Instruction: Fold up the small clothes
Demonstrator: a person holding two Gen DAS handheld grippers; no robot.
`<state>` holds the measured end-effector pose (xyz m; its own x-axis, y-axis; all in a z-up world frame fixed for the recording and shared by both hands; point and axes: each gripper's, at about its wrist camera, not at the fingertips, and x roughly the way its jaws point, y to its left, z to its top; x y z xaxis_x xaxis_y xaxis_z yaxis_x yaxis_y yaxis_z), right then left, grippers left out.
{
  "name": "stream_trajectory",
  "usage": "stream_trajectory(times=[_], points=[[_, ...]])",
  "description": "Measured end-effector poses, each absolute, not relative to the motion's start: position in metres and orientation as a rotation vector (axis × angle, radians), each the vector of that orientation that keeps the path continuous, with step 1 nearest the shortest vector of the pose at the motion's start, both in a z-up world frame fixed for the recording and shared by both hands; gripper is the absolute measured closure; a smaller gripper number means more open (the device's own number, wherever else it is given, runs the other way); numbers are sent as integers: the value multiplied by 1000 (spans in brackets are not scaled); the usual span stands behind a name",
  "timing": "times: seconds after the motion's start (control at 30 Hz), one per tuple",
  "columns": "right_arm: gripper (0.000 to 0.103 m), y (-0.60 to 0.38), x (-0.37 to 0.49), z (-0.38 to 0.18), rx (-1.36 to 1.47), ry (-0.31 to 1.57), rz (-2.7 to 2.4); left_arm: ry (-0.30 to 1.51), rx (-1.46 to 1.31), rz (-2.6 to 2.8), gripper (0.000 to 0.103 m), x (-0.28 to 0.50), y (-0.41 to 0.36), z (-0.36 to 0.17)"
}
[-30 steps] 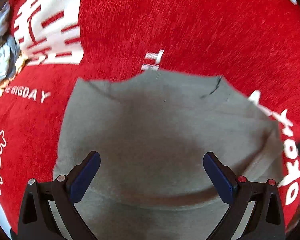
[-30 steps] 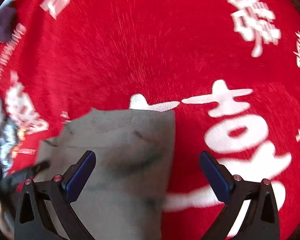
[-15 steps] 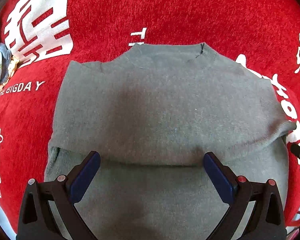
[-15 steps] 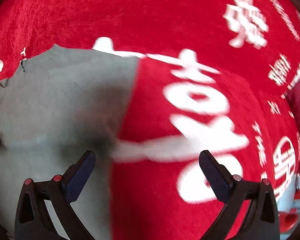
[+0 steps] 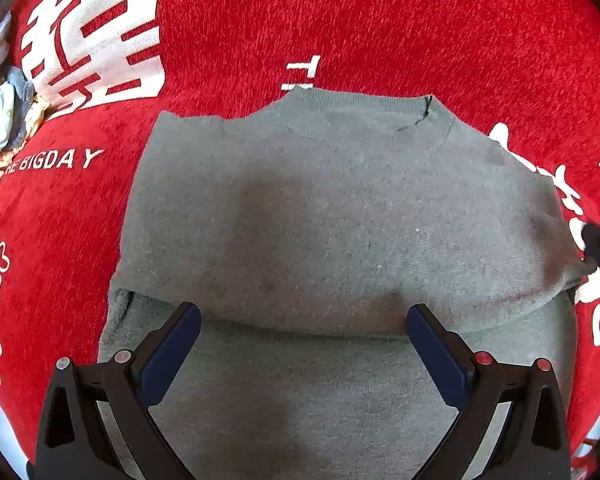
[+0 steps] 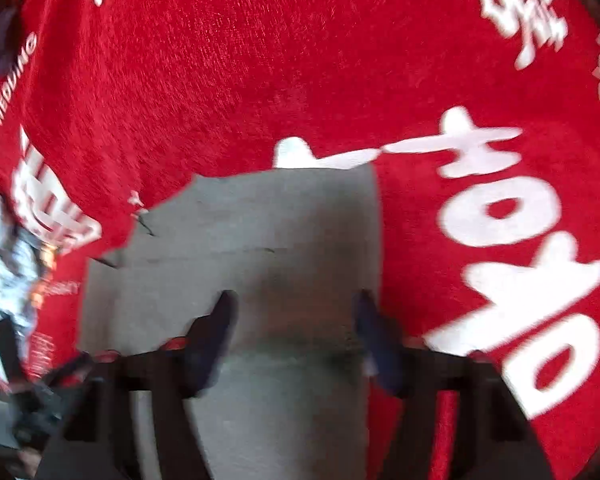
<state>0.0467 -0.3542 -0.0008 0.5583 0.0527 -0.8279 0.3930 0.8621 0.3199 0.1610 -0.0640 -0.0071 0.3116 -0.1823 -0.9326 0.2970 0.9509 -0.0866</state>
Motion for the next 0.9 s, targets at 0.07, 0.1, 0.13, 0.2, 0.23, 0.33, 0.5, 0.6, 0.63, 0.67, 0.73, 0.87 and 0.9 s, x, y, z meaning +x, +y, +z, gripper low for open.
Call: stream_trajectory(times=[0.07, 0.1, 0.13, 0.2, 0.23, 0.33, 0.5, 0.6, 0.63, 0.67, 0.73, 0.87, 0.9], points=[[43, -361, 61, -6, 484, 988, -148, 1205, 111, -322, 0, 162, -65, -6], [43, -365, 69, -12, 461, 1027, -128, 1203, 114, -326, 0, 163, -67, -6], [43, -366, 72, -15, 440, 1043, -124, 1203, 117, -331, 0, 163, -69, -7], [43, -367, 80, -25, 376, 1076, -99, 1205, 124, -347, 0, 162, -74, -8], [44, -367, 82, -28, 367, 1086, -95, 1206, 131, -356, 0, 161, -77, -9], [43, -368, 79, -28, 323, 1059, -103, 1197, 157, -368, 0, 157, -84, -11], [30, -368, 78, -37, 281, 1034, -54, 1194, 159, -387, 0, 155, -89, -9], [36, -361, 77, -45, 226, 1034, -44, 1195, 161, -388, 0, 156, -91, -8], [38, -360, 75, -45, 219, 1025, -33, 1194, 163, -388, 0, 156, -92, -7], [41, -359, 74, -45, 217, 1021, -24, 1196, 165, -387, 0, 157, -92, -7], [48, -358, 71, -47, 184, 1017, -33, 1198, 167, -387, 0, 158, -93, -8], [57, -359, 63, -44, 175, 1000, -18, 1199, 163, -380, 0, 160, -95, -8], [65, -359, 63, -45, 181, 1000, 0, 1199, 161, -377, 0, 161, -97, -7]])
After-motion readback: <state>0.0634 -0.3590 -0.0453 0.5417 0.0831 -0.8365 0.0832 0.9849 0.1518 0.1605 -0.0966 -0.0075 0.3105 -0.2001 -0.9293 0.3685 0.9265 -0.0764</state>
